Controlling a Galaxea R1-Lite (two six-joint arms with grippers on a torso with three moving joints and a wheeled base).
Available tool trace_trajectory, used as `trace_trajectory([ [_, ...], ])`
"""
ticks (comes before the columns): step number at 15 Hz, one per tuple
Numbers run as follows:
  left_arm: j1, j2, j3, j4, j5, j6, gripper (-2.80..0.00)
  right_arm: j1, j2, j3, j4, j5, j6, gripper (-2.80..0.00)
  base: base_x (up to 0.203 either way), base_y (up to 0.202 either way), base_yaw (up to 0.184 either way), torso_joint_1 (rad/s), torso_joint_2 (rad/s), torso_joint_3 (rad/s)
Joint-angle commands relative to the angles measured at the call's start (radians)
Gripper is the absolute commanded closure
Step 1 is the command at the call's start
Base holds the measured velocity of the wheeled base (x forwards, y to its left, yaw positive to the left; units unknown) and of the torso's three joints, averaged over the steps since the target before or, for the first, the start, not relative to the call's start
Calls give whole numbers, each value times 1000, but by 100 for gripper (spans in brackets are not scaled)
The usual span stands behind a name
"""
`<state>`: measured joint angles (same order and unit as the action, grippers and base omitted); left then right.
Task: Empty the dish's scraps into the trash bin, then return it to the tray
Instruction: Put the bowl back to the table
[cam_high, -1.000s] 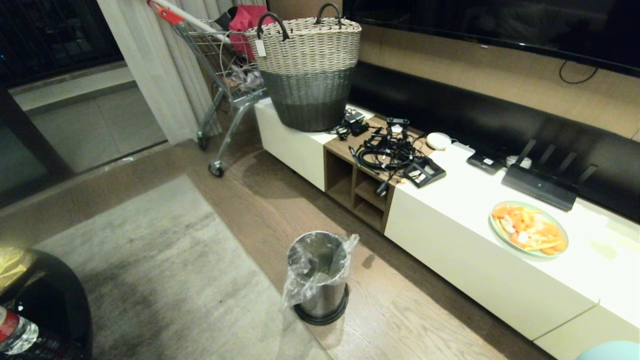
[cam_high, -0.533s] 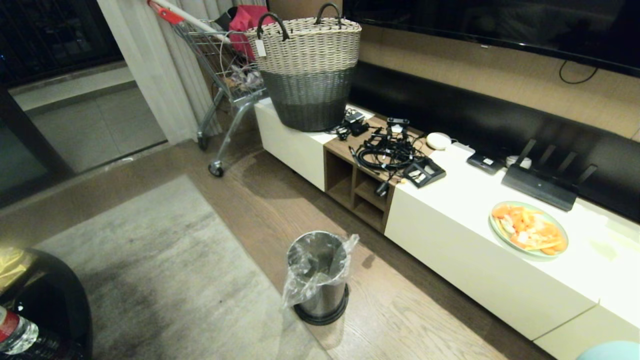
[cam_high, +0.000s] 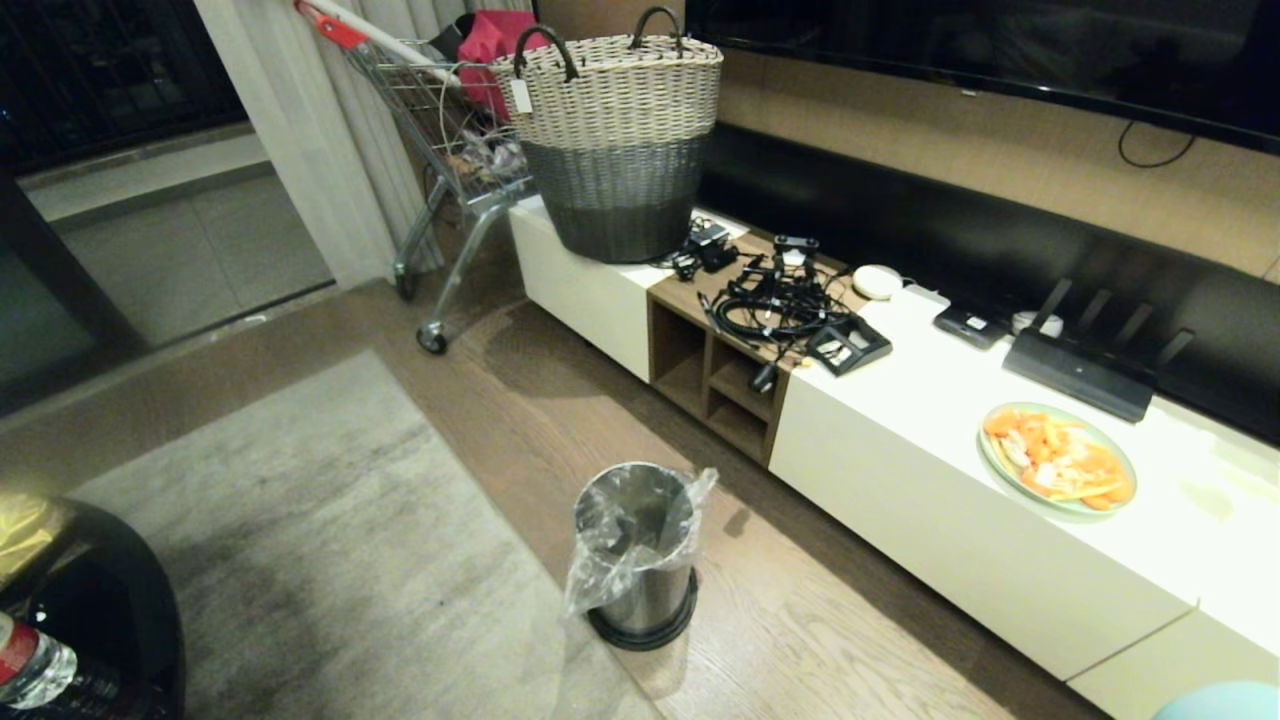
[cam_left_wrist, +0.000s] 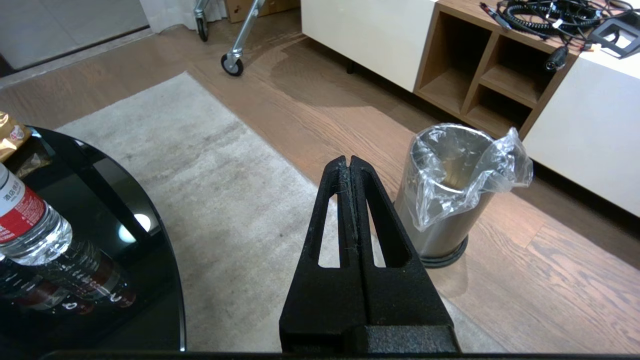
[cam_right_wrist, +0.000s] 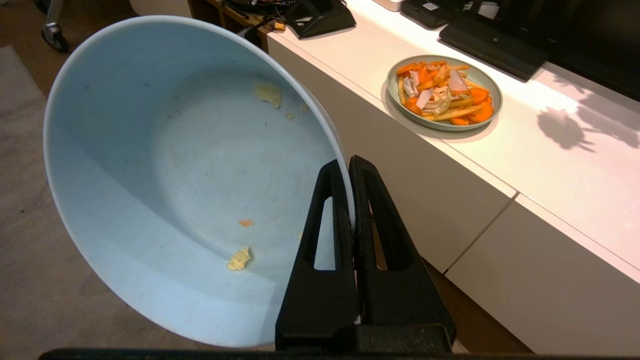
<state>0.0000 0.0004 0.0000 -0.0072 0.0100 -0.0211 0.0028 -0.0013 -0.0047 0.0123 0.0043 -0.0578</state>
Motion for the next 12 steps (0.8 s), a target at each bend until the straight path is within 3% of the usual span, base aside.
trace_trajectory([
  [1, 0, 0, 0, 0, 1, 0, 0, 0, 2, -1, 0, 0, -1, 0, 0, 0, 0, 0, 0, 0],
  [8, 0, 0, 0, 0, -1, 0, 0, 0, 1, -1, 1, 1, 1, 0, 0, 0, 0, 0, 0, 0],
  [12, 0, 0, 0, 0, -1, 0, 0, 0, 1, -1, 1, 2, 1, 0, -166, 0, 0, 4, 2, 2],
])
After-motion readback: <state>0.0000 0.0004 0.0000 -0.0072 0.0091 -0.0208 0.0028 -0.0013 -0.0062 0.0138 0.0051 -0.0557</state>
